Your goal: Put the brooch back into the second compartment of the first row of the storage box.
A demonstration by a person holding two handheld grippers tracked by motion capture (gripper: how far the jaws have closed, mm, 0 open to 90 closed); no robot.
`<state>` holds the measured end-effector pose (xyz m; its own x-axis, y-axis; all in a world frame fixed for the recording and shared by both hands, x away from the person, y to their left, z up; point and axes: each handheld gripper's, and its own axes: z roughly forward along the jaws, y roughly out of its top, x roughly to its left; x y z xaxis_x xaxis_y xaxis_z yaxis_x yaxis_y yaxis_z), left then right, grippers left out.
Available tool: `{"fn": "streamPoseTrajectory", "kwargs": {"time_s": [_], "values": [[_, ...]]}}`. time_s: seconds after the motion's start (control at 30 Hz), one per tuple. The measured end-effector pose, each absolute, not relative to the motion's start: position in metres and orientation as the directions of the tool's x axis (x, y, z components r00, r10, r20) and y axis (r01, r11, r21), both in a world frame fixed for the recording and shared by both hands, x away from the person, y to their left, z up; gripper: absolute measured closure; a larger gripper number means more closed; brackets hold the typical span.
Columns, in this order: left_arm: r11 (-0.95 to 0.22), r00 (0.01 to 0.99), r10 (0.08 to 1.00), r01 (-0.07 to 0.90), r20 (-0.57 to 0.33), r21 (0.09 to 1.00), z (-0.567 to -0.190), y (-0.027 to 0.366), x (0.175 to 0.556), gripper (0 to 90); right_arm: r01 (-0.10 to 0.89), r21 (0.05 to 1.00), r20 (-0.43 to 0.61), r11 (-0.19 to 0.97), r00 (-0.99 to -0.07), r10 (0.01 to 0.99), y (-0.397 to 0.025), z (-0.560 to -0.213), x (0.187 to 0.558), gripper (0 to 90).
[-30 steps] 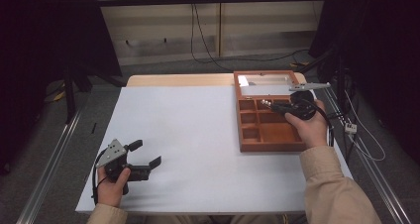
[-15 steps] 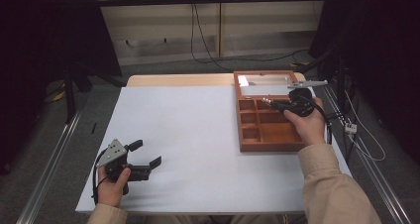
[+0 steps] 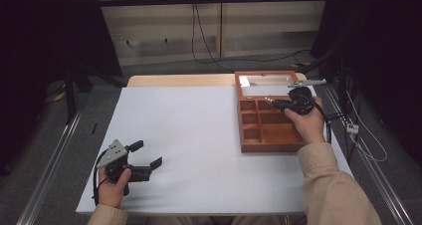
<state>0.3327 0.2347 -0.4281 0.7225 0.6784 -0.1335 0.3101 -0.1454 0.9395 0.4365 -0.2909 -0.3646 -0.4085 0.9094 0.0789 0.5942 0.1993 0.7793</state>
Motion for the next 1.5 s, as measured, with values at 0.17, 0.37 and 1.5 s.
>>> {"fn": "streamPoseTrajectory", "kwargs": {"time_s": [0.17, 0.37, 1.5], "values": [[-0.144, 0.722, 0.679, 0.311, -0.135, 0.939, -0.428, 0.235, 0.333, 4.0, 0.601, 0.772, 0.072, 0.206, -0.405, 0.912, -0.292, -0.368, 0.439, 81.6], [-0.145, 0.723, 0.677, 0.31, -0.134, 0.939, -0.428, 0.234, 0.333, 4.0, 0.605, 0.77, 0.075, 0.202, -0.401, 0.913, -0.291, -0.371, 0.443, 81.6], [-0.148, 0.726, 0.675, 0.311, -0.134, 0.939, -0.429, 0.235, 0.333, 4.0, 0.629, 0.735, 0.042, 0.251, -0.413, 0.91, -0.286, -0.39, 0.461, 81.5]]}}
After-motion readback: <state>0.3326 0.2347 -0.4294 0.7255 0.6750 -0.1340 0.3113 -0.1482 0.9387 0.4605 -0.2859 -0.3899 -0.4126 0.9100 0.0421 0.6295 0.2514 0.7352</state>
